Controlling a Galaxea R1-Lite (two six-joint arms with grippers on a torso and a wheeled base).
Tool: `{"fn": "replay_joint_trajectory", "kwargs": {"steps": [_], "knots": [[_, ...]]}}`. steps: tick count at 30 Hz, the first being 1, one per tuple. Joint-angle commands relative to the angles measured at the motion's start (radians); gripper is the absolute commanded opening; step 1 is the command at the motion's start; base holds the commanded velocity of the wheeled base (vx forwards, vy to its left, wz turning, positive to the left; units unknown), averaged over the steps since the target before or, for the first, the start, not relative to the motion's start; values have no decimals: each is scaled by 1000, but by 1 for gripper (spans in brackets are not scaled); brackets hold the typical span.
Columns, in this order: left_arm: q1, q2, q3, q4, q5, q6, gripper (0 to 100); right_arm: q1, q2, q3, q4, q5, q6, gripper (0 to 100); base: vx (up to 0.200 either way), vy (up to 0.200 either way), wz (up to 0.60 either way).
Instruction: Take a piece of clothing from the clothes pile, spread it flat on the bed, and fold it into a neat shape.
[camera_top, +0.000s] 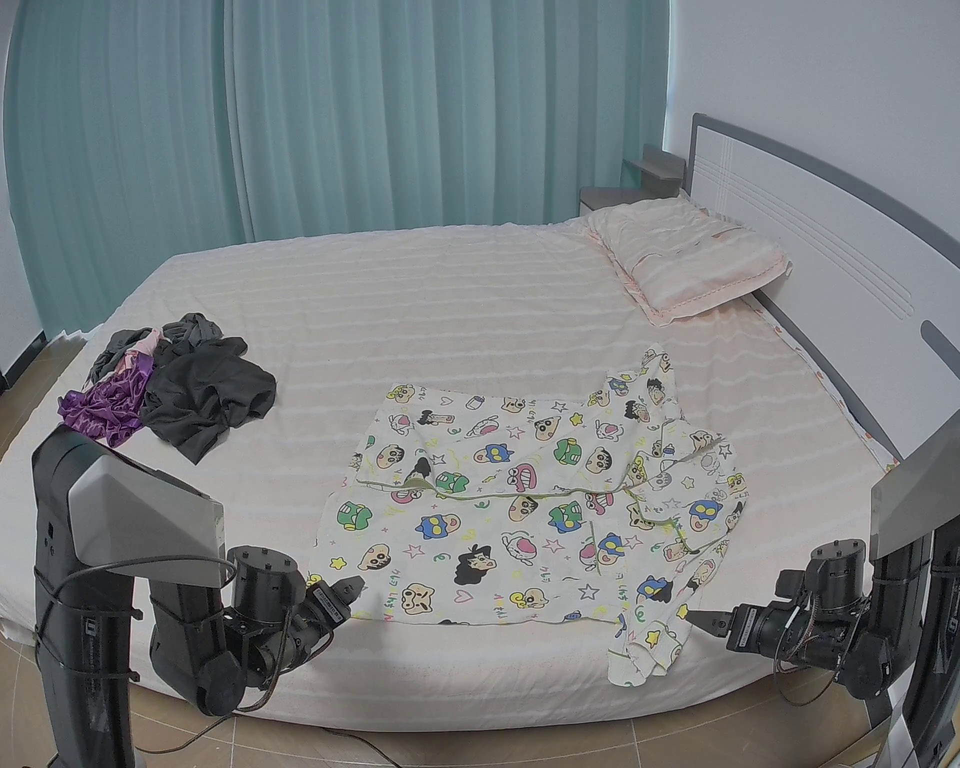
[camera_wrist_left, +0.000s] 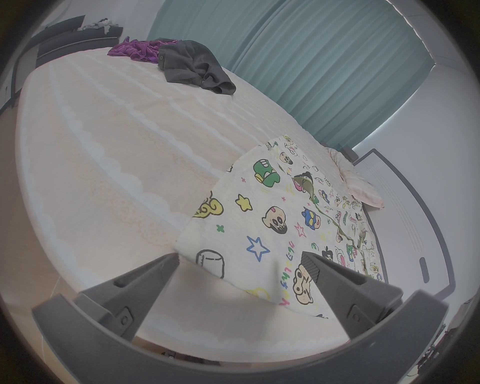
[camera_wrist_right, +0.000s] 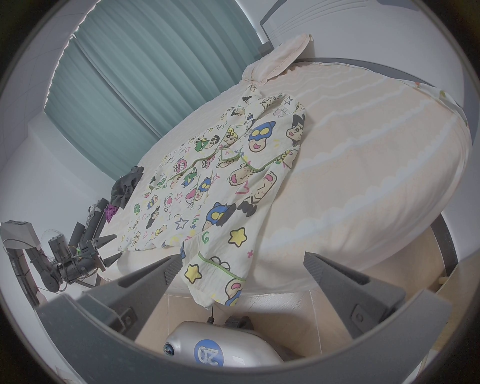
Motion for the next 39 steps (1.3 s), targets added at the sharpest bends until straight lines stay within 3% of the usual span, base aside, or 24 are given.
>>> {"fn": "replay_joint_trajectory", "kwargs": {"steps": [1,10,11,16,19,25,31,39], "knots": [[-1,41,-27,4,2,11,100,2,3,9,-10,5,-1,100,0,0,0],[5,64,-109,30,10,20,100,16,5,12,-10,5,-3,100,0,0,0],[6,63,-112,35,16,20,0,24,5,12,-10,3,-3,100,0,0,0],[12,72,-136,38,76,17,0,76,26,-10,-10,-12,-6,100,0,0,0],[12,71,-139,35,103,14,0,137,43,-42,-8,-98,-1,100,0,0,0],[6,63,-139,33,111,-15,0,217,99,-91,-8,-150,2,100,0,0,0],[5,63,-139,33,110,-17,0,238,111,-171,1,-175,-1,100,0,0,0],[3,61,-139,32,111,-17,0,237,71,-253,164,-185,2,100,0,0,0]]}}
